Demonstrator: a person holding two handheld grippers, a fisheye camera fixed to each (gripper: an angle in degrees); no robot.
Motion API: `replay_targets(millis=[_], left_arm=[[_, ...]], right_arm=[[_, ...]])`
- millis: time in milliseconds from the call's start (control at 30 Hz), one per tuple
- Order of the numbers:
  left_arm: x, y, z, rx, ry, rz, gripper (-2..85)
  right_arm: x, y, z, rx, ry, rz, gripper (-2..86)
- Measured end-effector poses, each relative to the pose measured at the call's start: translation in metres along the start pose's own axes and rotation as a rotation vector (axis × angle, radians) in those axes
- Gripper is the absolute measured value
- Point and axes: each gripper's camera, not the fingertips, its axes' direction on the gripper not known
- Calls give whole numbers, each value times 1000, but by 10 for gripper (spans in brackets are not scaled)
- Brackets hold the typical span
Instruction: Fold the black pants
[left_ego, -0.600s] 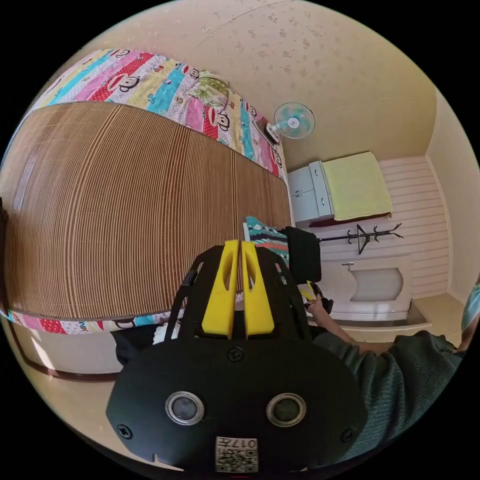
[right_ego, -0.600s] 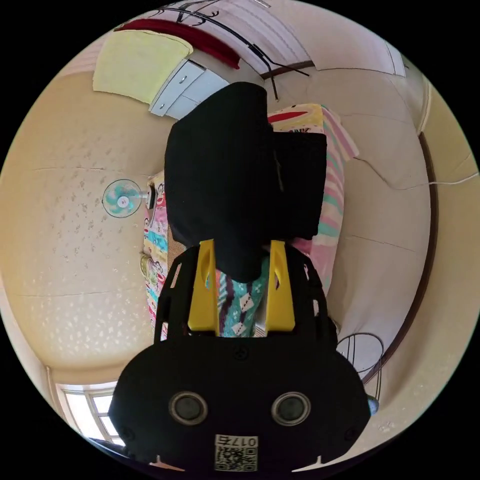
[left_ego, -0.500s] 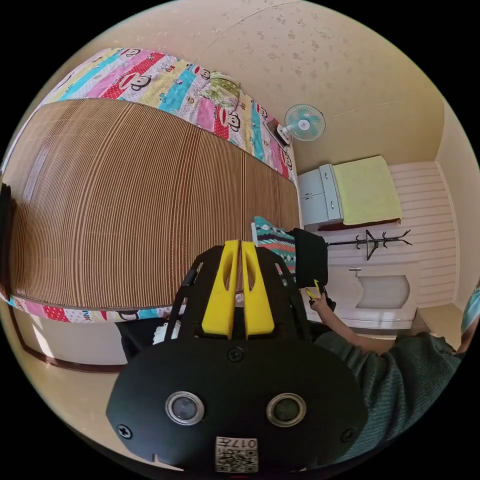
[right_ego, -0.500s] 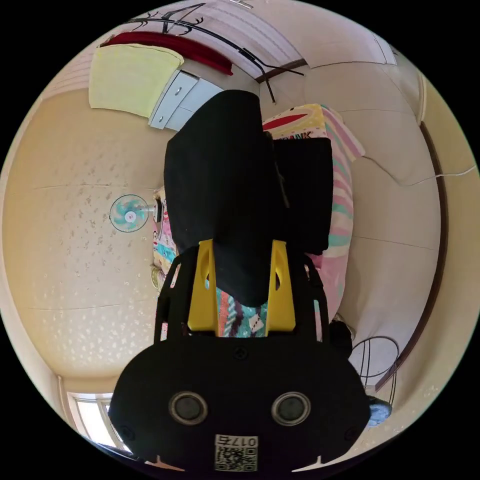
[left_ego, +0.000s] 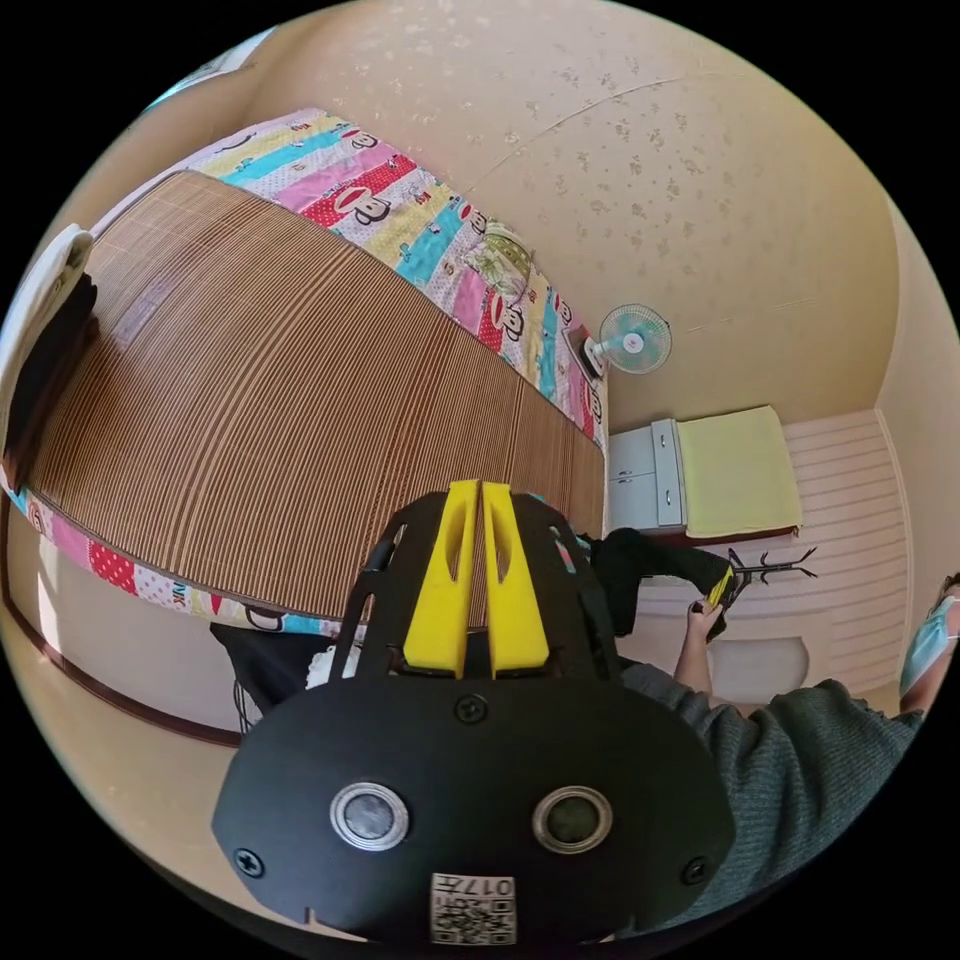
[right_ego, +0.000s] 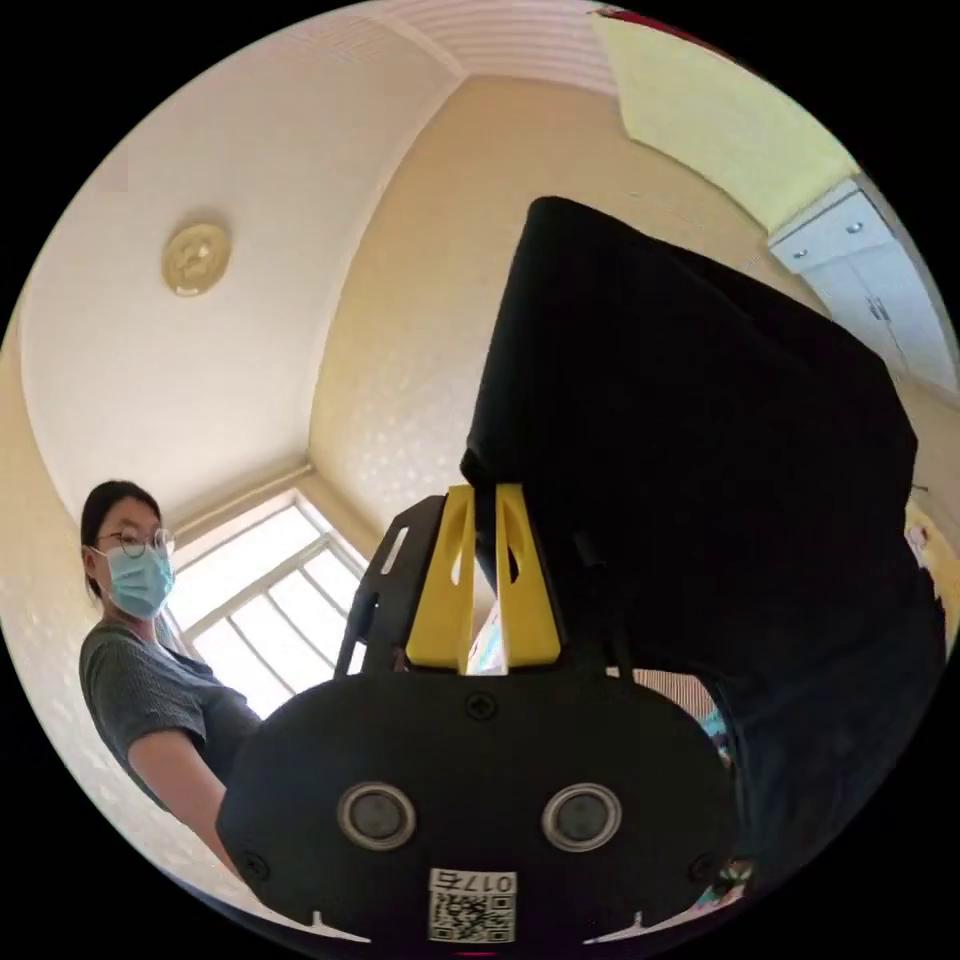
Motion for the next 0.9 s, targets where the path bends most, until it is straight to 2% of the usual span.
replay_targets(millis=[33, 100, 133, 200, 233, 300, 333, 400, 467, 533, 567, 600, 633, 667, 700, 733, 800, 900], left_arm=[[-1, 1, 2, 12, 6, -4, -10], [-3, 3, 6, 20, 10, -9, -10], [-3, 4, 10, 20, 13, -10, -10], [-5, 7, 16, 19, 11, -14, -10], [-5, 9, 20, 21, 11, -19, -10], [-7, 13, 27, 27, 17, -28, -10], [-9, 17, 32, 26, 20, -37, -10], [-11, 21, 41, 15, 24, -48, -10], [-11, 25, 48, 6, 28, -54, -10], [-10, 29, 54, -4, 20, -51, -10], [-10, 29, 55, -6, 16, -52, -10], [-9, 31, 55, -8, 11, -51, -10], [-9, 32, 55, -1, 7, -45, -10], [-8, 33, 55, 3, 3, -42, -10], [-8, 36, 54, 9, -10, -41, -10], [-10, 39, 55, 13, -22, -44, -10], [-13, 43, 60, 8, -25, -58, -10], [-17, 49, 68, 5, 3, -88, -10]], right_arm=[[-12, -11, 19, -74, -20, -35, 25], [-49, -33, 107, -437, -151, -103, 23], [-59, -30, 129, -527, -183, -132, 23], [-88, 10, 213, -822, -311, -230, 20], [-90, 25, 234, -890, -347, -217, 20], [-73, 107, 309, -1116, -419, -70, 18], [-63, 130, 324, -1155, -410, -10, 18], [-8, 222, 370, -1253, -276, 275, 15], [33, 282, 384, -1283, -152, 442, 12], [59, 319, 382, -1262, -165, 608, 10], [70, 325, 369, -1151, -183, 714, 11], [78, 319, 348, -1001, -211, 759, 12], [81, 314, 335, -930, -204, 767, 14], [88, 300, 305, -797, -119, 760, 17], [93, 285, 269, -666, 48, 738, 23], [94, 279, 248, -599, 155, 727, 27], [96, 270, 173, -353, 567, 790, 52], [101, 290, 118, -180, 783, 922, 73]])
